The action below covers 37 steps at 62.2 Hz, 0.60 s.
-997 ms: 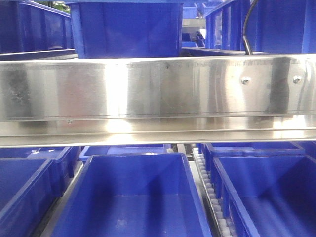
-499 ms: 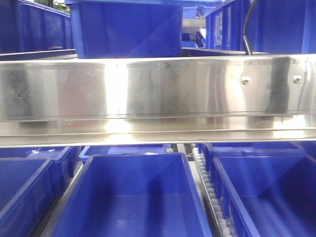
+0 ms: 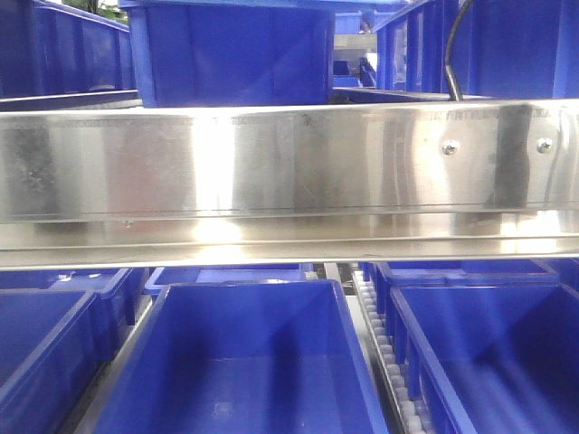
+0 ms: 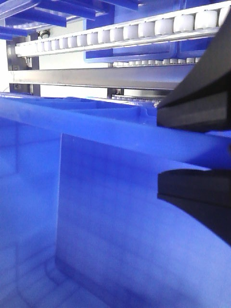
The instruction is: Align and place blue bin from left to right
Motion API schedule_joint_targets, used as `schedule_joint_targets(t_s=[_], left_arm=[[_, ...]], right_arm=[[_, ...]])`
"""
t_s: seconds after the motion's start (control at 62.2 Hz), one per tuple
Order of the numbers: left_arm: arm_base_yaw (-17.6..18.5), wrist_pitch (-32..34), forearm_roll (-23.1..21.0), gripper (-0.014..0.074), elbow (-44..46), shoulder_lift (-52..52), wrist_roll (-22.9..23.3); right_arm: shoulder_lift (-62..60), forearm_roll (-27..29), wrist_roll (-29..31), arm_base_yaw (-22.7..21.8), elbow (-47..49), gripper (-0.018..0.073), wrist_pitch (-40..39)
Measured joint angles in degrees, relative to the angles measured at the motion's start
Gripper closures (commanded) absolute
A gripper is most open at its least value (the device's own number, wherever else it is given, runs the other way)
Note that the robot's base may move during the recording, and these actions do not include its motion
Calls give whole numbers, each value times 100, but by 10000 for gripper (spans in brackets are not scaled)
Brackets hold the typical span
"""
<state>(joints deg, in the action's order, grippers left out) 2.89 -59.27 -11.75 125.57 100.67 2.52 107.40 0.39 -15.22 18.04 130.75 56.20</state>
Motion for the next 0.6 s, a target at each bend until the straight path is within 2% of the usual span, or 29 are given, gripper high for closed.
schedule_joint_targets(t_s=[0.595], left_arm=[[0,13,-4,707,0,0,0]], right_arm=[[0,-39,0,0,0,712,0]])
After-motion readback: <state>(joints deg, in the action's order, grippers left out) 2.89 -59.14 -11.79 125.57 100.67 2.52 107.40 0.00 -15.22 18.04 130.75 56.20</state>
